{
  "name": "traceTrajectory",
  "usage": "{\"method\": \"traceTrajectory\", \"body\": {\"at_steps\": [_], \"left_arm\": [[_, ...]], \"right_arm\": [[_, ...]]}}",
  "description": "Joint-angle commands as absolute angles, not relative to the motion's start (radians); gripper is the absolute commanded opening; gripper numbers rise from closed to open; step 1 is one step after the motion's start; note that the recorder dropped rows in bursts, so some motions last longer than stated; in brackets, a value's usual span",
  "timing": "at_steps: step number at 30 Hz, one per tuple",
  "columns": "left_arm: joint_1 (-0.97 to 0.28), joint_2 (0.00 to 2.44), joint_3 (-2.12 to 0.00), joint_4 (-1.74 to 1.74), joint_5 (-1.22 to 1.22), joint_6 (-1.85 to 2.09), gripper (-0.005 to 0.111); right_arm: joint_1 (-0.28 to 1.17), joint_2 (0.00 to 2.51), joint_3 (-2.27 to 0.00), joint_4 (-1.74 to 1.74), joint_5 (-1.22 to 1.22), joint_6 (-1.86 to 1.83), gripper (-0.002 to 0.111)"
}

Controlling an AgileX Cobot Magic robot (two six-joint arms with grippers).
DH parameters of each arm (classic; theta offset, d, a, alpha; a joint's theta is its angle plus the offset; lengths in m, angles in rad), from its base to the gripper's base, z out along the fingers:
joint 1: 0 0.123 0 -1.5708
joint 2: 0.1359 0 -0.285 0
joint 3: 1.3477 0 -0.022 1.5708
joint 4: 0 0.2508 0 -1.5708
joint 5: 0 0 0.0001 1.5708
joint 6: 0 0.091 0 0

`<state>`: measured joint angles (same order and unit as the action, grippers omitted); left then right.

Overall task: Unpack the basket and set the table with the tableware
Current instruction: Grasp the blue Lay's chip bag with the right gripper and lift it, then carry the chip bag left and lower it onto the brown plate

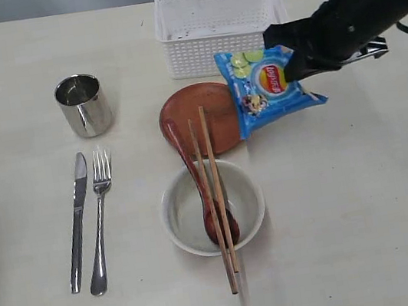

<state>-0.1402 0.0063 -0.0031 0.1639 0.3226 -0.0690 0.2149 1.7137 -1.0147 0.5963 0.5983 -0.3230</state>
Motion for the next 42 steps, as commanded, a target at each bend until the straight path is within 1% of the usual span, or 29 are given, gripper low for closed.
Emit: {"method": "traceTrajectory", "body": {"at_steps": [1,8,15,20,32,35,40,42], "left_arm": [[-0.138,0.000,0.000,0.148,0.325,-0.068,0.000],[-0.138,0.000,0.000,0.148,0.325,-0.068,0.000],[-0.138,0.000,0.000,0.148,0.325,-0.068,0.000],[-0.138,0.000,0.000,0.148,0.325,-0.068,0.000],[-0.138,0.000,0.000,0.148,0.325,-0.068,0.000],[-0.138,0.000,0.000,0.148,0.325,-0.068,0.000],[-0.138,0.000,0.000,0.148,0.325,-0.068,0.000],[-0.138,0.000,0.000,0.148,0.325,-0.068,0.000]], "right_arm": [[0.293,1.727,-1.022,0.604,0.442,-0.272,0.000],[0.374,1.767,-1.022,0.604,0.307,-0.255,0.000],[0.434,1.814,-1.022,0.606,0.279,-0.218,0.000],[0.462,1.851,-1.040,0.608,0.285,-0.202,0.000],[0.493,1.945,-1.195,0.627,0.423,-0.198,0.000],[0.491,1.954,-1.199,0.580,0.409,-0.193,0.000],[0.491,1.955,-1.199,0.438,0.425,-0.085,0.000],[0.491,1.955,-1.199,0.438,0.427,-0.084,0.000]]}}
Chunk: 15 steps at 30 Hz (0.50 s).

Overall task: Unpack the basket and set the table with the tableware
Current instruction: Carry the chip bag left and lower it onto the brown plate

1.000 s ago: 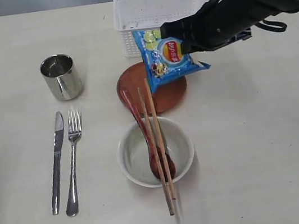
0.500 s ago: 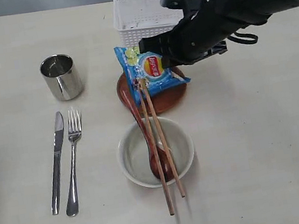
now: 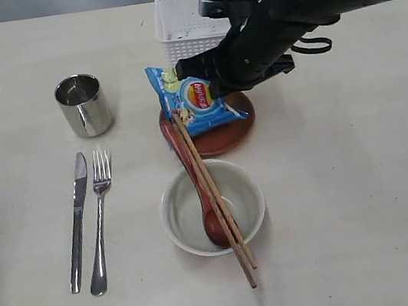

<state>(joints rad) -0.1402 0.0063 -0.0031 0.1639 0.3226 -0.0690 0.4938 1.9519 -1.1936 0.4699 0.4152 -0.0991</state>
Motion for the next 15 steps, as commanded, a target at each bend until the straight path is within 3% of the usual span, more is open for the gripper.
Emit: {"method": "traceTrajectory", "body": {"at_steps": [1,4,5,7,10,15], "left_arm": [[-0.138,0.000,0.000,0.148,0.325,-0.068,0.000],[-0.138,0.000,0.000,0.148,0.325,-0.068,0.000],[-0.138,0.000,0.000,0.148,0.325,-0.068,0.000],[-0.138,0.000,0.000,0.148,0.325,-0.068,0.000],[-0.138,0.000,0.000,0.148,0.325,-0.068,0.000],[-0.138,0.000,0.000,0.148,0.325,-0.068,0.000]], "right_arm": [[0.491,1.955,-1.199,0.438,0.427,-0.084,0.000],[0.491,1.955,-1.199,0.438,0.435,-0.085,0.002],[0.491,1.955,-1.199,0.438,0.435,-0.085,0.009],[0.491,1.955,-1.199,0.438,0.437,-0.085,0.032],[0.491,1.955,-1.212,0.438,0.457,-0.085,0.049],[0.491,1.955,-1.278,0.418,0.545,-0.090,0.045]]}}
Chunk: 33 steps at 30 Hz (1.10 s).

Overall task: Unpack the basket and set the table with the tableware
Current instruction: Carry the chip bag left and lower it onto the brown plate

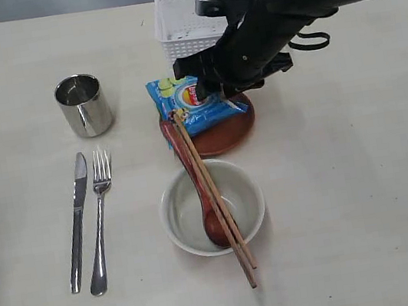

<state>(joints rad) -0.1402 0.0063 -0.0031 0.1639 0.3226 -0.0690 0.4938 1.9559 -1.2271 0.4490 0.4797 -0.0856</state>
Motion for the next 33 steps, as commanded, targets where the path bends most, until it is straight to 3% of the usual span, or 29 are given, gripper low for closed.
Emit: {"method": "traceTrajectory", "body": {"at_steps": [1,6,17,22,33], "left_arm": [[-0.138,0.000,0.000,0.148,0.325,-0.068,0.000],[-0.138,0.000,0.000,0.148,0.325,-0.068,0.000],[-0.138,0.000,0.000,0.146,0.325,-0.068,0.000],[-0.138,0.000,0.000,0.146,0.325,-0.068,0.000],[-0.138,0.000,0.000,0.146,0.325,-0.068,0.000]], "right_arm": [[0.491,1.955,-1.291,0.410,0.561,-0.090,0.043],[0.491,1.968,-1.300,0.354,0.562,-0.066,0.032],[0.491,2.004,-1.300,0.331,0.548,-0.030,0.030],[0.491,2.004,-1.301,0.331,0.567,-0.042,-0.001],[0.491,1.963,-1.301,0.331,0.637,-0.038,0.000]]}}
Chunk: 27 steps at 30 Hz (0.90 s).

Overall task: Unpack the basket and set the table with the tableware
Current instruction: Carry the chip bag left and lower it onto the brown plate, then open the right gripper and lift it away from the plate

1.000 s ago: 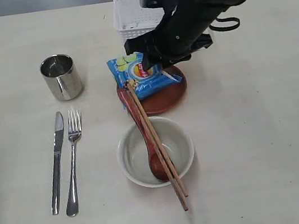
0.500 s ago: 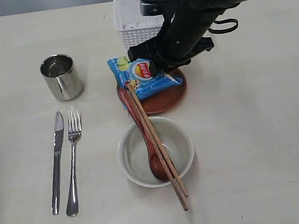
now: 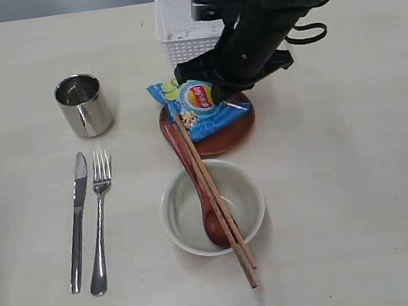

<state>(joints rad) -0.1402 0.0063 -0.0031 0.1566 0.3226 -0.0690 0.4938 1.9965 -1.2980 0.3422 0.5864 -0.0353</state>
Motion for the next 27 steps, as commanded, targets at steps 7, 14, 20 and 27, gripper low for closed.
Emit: {"method": "traceTrajectory", "body": {"at_steps": [7,14,20,27], "left_arm": [[-0.138,0.000,0.000,0.146,0.325,-0.068,0.000],[-0.138,0.000,0.000,0.146,0.325,-0.068,0.000],[-0.138,0.000,0.000,0.146,0.325,-0.068,0.000],[-0.138,0.000,0.000,0.146,0.325,-0.068,0.000]], "right_arm": [[0.491,1.937,-1.301,0.301,0.664,-0.026,0.000],[0.491,1.958,-1.301,0.287,0.635,0.000,0.001],[0.491,1.941,-1.311,0.285,0.660,0.000,0.048],[0.491,1.796,-1.382,0.217,0.807,-0.024,0.046]]}}
